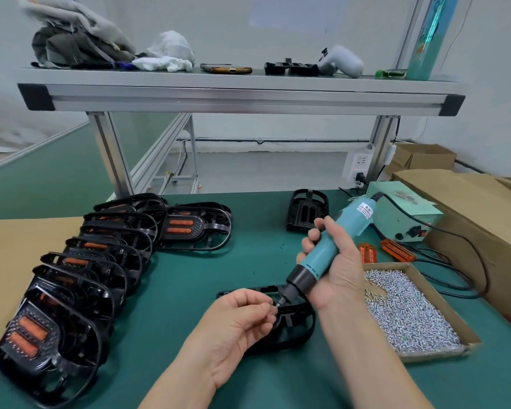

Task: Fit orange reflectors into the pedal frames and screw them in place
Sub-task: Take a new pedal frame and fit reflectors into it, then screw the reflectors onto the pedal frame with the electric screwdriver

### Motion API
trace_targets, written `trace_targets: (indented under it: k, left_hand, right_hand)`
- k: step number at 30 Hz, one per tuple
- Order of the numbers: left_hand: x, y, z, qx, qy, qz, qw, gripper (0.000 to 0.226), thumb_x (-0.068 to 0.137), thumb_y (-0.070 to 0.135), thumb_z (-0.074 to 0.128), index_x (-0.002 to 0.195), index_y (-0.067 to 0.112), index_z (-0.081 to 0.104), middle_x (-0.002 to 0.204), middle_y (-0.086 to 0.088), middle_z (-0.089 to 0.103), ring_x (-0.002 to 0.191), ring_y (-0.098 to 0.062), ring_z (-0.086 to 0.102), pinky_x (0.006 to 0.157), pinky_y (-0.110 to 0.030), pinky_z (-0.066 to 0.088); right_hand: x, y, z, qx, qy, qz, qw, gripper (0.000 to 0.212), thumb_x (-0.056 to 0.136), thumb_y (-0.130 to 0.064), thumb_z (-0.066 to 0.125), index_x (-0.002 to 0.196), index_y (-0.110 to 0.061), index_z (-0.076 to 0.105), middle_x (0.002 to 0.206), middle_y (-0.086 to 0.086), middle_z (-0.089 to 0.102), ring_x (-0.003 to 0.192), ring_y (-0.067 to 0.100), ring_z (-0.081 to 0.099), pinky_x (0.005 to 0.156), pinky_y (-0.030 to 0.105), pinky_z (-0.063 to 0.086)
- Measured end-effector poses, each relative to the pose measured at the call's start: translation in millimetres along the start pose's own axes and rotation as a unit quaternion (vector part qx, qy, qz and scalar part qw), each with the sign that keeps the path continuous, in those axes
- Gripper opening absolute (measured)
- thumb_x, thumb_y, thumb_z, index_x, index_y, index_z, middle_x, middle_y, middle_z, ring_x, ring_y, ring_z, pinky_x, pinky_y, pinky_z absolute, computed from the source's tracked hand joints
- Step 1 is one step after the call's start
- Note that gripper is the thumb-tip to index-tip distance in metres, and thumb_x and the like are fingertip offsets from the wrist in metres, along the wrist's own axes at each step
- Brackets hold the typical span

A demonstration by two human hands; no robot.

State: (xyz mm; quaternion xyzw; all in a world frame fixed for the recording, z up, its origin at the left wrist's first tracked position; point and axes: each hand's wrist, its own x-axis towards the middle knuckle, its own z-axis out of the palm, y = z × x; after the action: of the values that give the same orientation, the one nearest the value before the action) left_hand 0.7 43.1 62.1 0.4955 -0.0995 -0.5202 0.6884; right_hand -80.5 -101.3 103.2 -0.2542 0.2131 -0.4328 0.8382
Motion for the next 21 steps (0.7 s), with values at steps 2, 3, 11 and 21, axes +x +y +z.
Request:
trace_targets:
  k: [2, 3, 11, 21]
  left_hand:
    - [0.0, 0.5, 0.3, -0.014, 0.007, 0.009, 1.000, 0.020, 0.079, -0.013, 0.065, 0.070, 0.003, 0.072, 0.076, -0.019, 0.069, 0.060, -0.019, 0.066, 0.052, -0.022, 0.055]
    - [0.3, 1.2, -0.2, -0.029, 0.012, 0.014, 0.999, 0.015, 0.074, -0.012, 0.068, 0.070, 0.002, 0.072, 0.075, -0.019, 0.069, 0.060, -0.019, 0.066, 0.052, -0.022, 0.055]
    - [2.3, 1.9, -12.8, -0.104, 0.054, 0.021, 0.993, 0.017, 0.060, -0.007, 0.070, 0.076, -0.003, 0.068, 0.076, -0.021, 0.069, 0.059, -0.017, 0.068, 0.050, -0.021, 0.056]
    - [7.1, -3.0, -13.0, -0.111, 0.079, 0.049, 0.989, 0.014, 0.070, -0.012, 0.067, 0.082, -0.007, 0.064, 0.074, -0.018, 0.069, 0.063, -0.017, 0.070, 0.052, -0.020, 0.056]
  right_hand:
    - [2.6, 5.6, 8.0, 0.000, 0.024, -0.017, 1.000, 0.015, 0.076, -0.025, 0.074, 0.083, -0.017, 0.063, 0.070, -0.003, 0.059, 0.054, 0.008, 0.049, 0.049, 0.019, 0.038]
    - [4.0, 7.9, 10.9, 0.002, 0.035, -0.026, 0.999, 0.014, 0.079, -0.024, 0.074, 0.084, -0.018, 0.063, 0.072, -0.003, 0.059, 0.056, 0.008, 0.050, 0.053, 0.019, 0.038]
    - [11.5, 20.2, 16.7, -0.011, 0.086, -0.104, 0.991, 0.025, 0.085, -0.022, 0.076, 0.102, -0.018, 0.057, 0.064, -0.004, 0.057, 0.054, 0.008, 0.052, 0.063, 0.024, 0.044]
    - [13.5, 23.1, 12.8, -0.028, 0.101, -0.129, 0.986, 0.021, 0.085, -0.020, 0.077, 0.090, -0.023, 0.056, 0.058, -0.006, 0.056, 0.053, 0.008, 0.051, 0.065, 0.028, 0.043]
